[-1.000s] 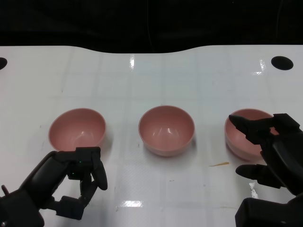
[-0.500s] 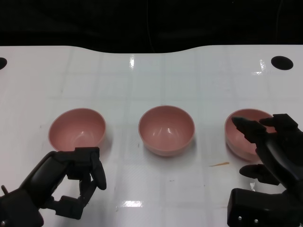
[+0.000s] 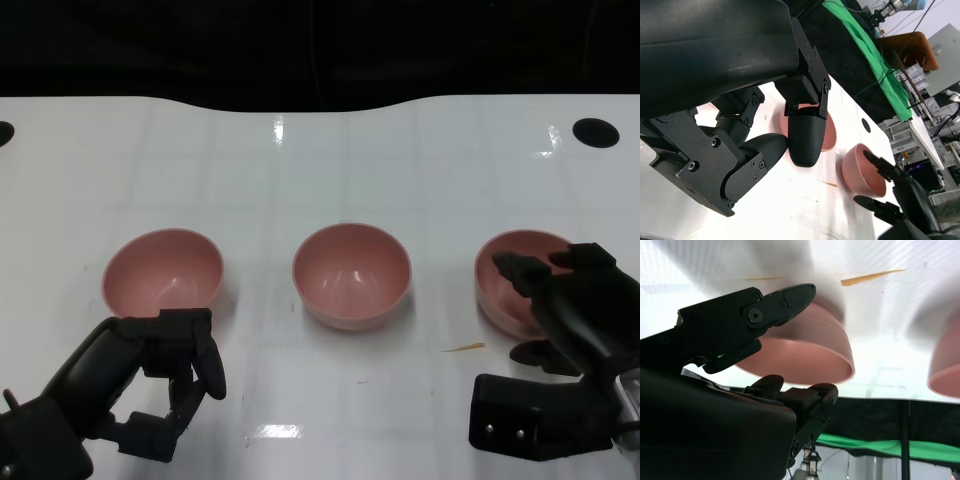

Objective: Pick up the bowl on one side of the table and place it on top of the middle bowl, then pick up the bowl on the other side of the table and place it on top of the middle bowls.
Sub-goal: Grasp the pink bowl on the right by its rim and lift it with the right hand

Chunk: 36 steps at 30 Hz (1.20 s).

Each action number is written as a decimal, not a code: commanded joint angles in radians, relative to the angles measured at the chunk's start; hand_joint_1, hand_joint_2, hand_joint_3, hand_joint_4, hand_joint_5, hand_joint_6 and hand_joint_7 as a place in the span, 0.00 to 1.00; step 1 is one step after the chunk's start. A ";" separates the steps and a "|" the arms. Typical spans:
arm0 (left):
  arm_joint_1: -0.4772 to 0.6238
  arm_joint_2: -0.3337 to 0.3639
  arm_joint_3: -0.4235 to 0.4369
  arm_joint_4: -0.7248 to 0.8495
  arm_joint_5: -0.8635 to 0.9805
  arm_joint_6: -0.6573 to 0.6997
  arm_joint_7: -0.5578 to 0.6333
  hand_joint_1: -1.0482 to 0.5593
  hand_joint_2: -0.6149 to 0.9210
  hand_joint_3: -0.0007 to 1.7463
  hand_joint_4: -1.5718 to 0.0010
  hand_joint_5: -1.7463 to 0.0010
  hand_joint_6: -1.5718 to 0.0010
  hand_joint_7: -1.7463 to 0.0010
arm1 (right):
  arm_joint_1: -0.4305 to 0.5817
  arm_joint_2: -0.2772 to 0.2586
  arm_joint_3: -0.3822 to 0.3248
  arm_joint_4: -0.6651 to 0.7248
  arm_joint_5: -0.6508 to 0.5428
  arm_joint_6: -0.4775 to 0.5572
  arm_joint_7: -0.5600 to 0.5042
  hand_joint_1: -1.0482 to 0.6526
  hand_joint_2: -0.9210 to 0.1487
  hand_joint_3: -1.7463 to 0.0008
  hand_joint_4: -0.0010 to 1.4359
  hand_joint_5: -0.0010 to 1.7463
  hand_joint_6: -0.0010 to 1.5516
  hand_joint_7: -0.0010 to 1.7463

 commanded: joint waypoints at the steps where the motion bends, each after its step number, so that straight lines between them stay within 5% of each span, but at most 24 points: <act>1: 0.011 0.018 0.005 -0.025 0.000 0.017 0.007 0.54 0.66 0.80 0.44 0.01 0.49 0.13 | -0.040 -0.001 0.026 0.093 0.012 -0.010 -0.049 0.28 0.06 1.00 0.25 0.21 0.30 0.01; 13: 0.020 0.014 0.005 -0.057 -0.009 0.049 0.007 0.54 0.67 0.77 0.44 0.00 0.50 0.13 | -0.119 0.004 0.085 0.254 0.054 -0.018 -0.083 0.32 0.01 1.00 0.52 0.18 0.45 0.03; 17: 0.019 0.014 0.006 -0.055 -0.011 0.049 0.006 0.54 0.67 0.77 0.45 0.00 0.50 0.13 | -0.139 -0.001 0.097 0.314 0.079 -0.087 -0.156 0.41 0.01 1.00 0.64 0.20 0.57 0.05; 22: 0.021 0.012 0.005 -0.056 -0.010 0.042 0.007 0.55 0.67 0.77 0.44 0.00 0.49 0.13 | -0.171 -0.004 0.108 0.398 0.085 -0.183 -0.322 0.51 0.00 0.97 0.61 0.85 0.85 0.07; 23: 0.019 0.012 0.005 -0.052 -0.007 0.034 0.007 0.55 0.66 0.78 0.44 0.00 0.49 0.13 | -0.179 -0.003 0.111 0.416 0.083 -0.199 -0.361 0.52 0.02 0.94 0.64 0.92 0.81 0.29; 24: 0.020 0.012 0.004 -0.054 -0.005 0.037 0.008 0.55 0.66 0.78 0.44 0.00 0.49 0.13 | -0.186 -0.002 0.110 0.432 0.086 -0.218 -0.398 0.53 0.13 0.79 0.66 0.97 0.62 0.70; 26: 0.020 0.012 0.003 -0.057 -0.003 0.041 0.010 0.55 0.66 0.78 0.44 0.00 0.49 0.13 | -0.198 -0.001 0.110 0.454 0.092 -0.246 -0.449 0.54 0.36 0.51 0.69 0.99 0.53 0.92; 27: 0.020 0.012 0.003 -0.058 -0.002 0.042 0.010 0.55 0.66 0.78 0.44 0.00 0.49 0.13 | -0.204 -0.002 0.110 0.459 0.093 -0.257 -0.468 0.53 0.42 0.41 0.68 1.00 0.50 0.97; 30: 0.020 0.012 0.002 -0.063 0.000 0.051 0.012 0.54 0.66 0.78 0.43 0.00 0.48 0.13 | -0.213 -0.004 0.105 0.456 0.105 -0.287 -0.492 0.53 0.48 0.32 0.68 1.00 0.49 1.00; 36: 0.019 0.008 0.001 -0.066 0.004 0.053 0.013 0.55 0.66 0.77 0.43 0.00 0.48 0.13 | -0.216 -0.014 0.100 0.396 0.108 -0.321 -0.517 0.52 0.51 0.28 0.70 1.00 0.52 0.96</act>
